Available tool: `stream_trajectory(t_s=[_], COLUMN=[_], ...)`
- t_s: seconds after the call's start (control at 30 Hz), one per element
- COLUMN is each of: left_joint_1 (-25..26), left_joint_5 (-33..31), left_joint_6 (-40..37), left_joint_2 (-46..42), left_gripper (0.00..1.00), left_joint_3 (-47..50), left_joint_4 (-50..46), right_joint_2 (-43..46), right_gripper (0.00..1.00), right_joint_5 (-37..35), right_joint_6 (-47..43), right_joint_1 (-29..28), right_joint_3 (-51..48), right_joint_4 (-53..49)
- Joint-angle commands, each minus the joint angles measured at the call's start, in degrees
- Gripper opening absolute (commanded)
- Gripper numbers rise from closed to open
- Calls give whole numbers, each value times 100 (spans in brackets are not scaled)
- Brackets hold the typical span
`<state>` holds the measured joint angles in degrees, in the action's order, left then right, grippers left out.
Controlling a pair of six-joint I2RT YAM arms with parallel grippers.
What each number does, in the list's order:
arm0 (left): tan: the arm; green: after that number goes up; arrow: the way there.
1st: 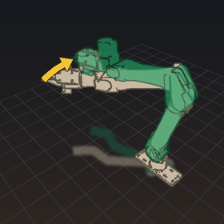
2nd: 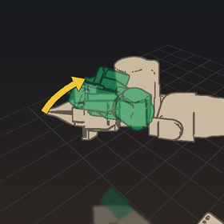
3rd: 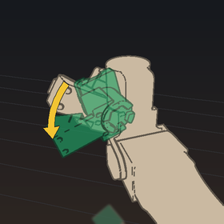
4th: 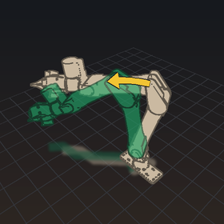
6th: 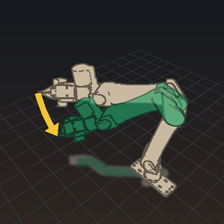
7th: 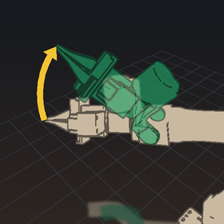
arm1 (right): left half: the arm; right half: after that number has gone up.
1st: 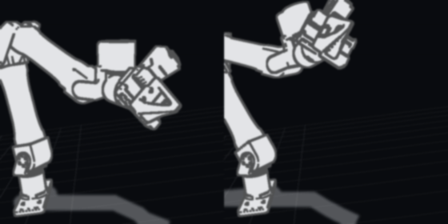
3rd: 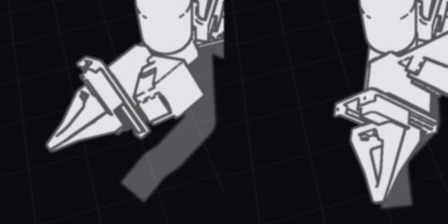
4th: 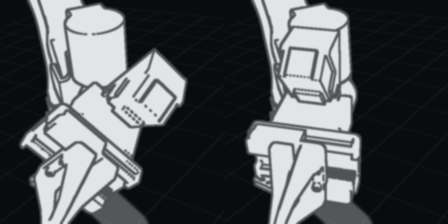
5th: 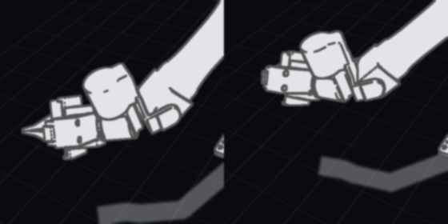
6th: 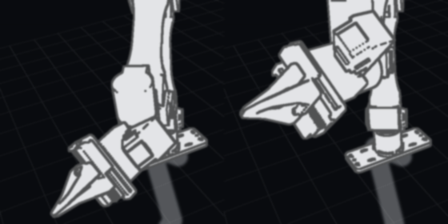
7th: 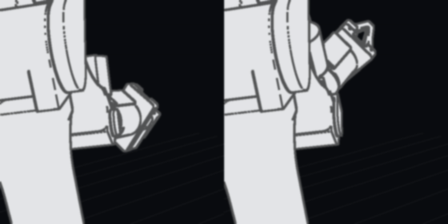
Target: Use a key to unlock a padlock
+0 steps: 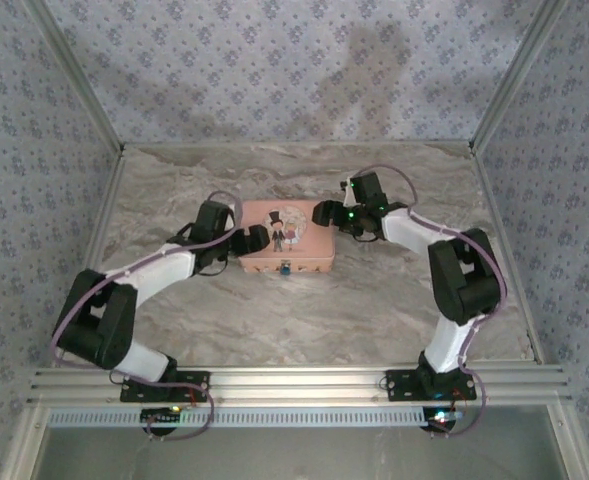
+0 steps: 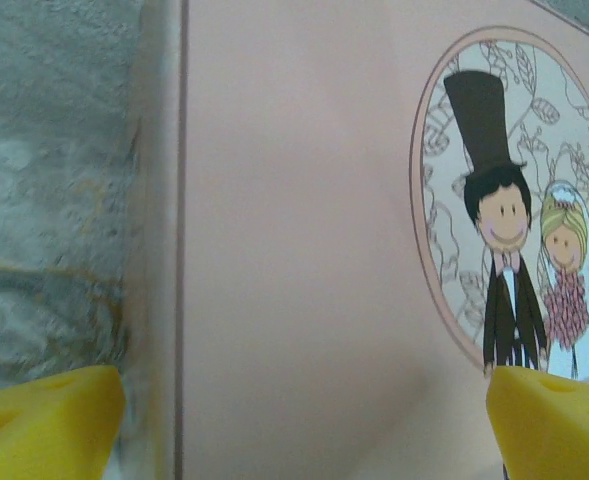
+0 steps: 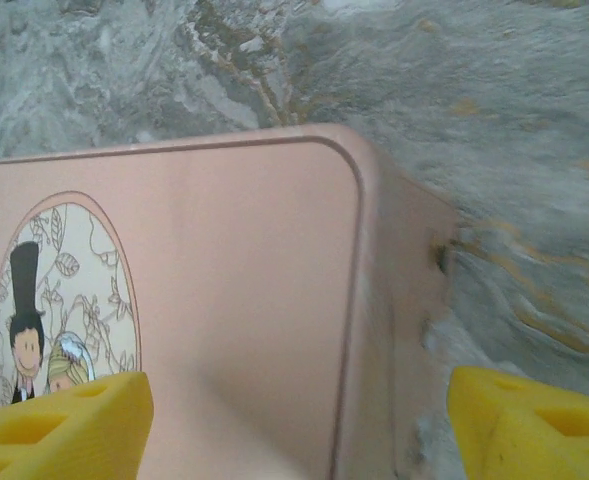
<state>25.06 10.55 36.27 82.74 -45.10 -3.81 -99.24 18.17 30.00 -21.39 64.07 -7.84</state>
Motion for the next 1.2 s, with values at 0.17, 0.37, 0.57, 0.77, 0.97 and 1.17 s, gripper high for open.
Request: stream_trajectory(t_s=[0.17,0.37,0.57,0.77,0.97,1.17], left_joint_1=[14,530,1388,2149,2515,2567], left_joint_5=[-861,-842,-1046,-1081,-1102,-1102], left_joint_6=[-182,-76,195,71,-6,29], left_joint_2=[-1135,-1407,-1096,-561,-169,-149], left_gripper=[93,93,93,92,92,92], left_joint_3=[37,-37,-279,-743,-1050,-1028], left_joint_4=[-1128,-1384,-1284,-1248,-1245,-1209], right_joint_2=[1574,1851,1508,1116,711,514], right_gripper=[67,45,37,31,30,28], right_joint_5=[-1943,-2075,-2265,-2218,-2232,-2240], right_joint_6=[-83,138,189,331,368,395], right_joint_1=[542,1364,1754,1851,1891,1910], right_joint_3=[-469,-903,-1066,-1146,-1079,-1019], right_joint_4=[-2118,-2745,-2866,-2688,-2458,-2396])
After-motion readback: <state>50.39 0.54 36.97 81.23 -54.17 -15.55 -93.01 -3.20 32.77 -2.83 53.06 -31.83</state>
